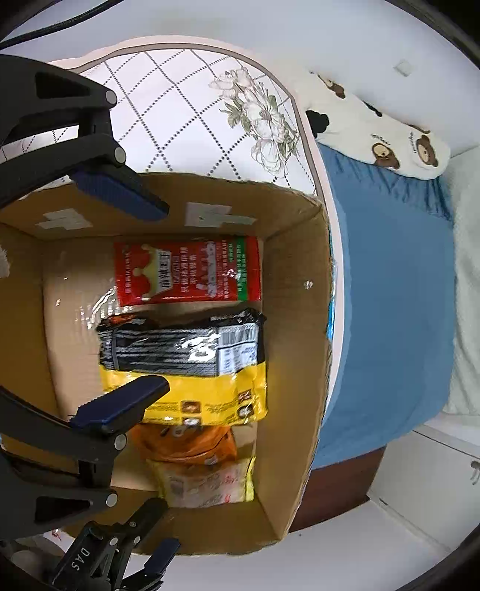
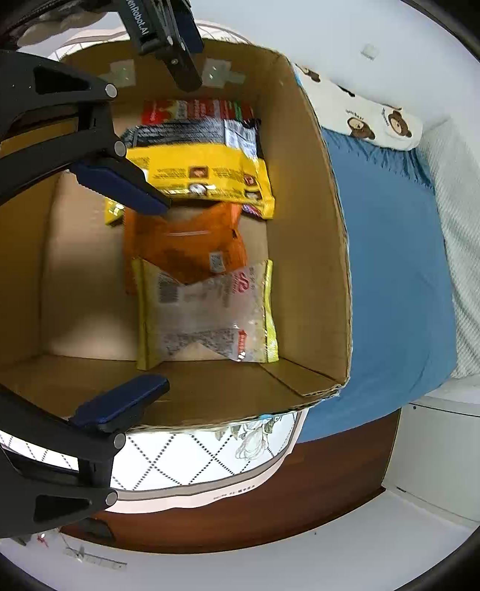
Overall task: Organize snacks
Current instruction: 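Lower both packets into the box and open both grippers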
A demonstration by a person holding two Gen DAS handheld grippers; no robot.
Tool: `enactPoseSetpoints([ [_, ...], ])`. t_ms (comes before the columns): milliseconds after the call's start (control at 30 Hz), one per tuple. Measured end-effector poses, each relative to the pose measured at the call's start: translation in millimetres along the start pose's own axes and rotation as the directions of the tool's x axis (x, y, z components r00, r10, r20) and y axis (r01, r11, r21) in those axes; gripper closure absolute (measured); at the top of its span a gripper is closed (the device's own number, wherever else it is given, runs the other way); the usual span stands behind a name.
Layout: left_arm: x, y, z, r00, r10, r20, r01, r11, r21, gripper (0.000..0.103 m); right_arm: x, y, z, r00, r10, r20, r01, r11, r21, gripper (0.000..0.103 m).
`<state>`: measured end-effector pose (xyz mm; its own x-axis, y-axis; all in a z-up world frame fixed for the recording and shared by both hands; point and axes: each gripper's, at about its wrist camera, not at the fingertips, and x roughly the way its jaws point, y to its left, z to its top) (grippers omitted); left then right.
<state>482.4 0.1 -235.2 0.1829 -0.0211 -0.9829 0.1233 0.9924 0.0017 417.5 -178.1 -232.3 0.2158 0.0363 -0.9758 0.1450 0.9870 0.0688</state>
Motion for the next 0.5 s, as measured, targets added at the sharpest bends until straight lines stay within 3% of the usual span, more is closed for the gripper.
enactPoseSetpoints([
  [500,-79.3,0.8,-69.4,0.985,-0.04,0.17,0.042,0.999,-0.009,0.017,-87.8,17.6,-63.2,0.987,0.008,0.161,0.001,0.999,-0.054,0.013],
])
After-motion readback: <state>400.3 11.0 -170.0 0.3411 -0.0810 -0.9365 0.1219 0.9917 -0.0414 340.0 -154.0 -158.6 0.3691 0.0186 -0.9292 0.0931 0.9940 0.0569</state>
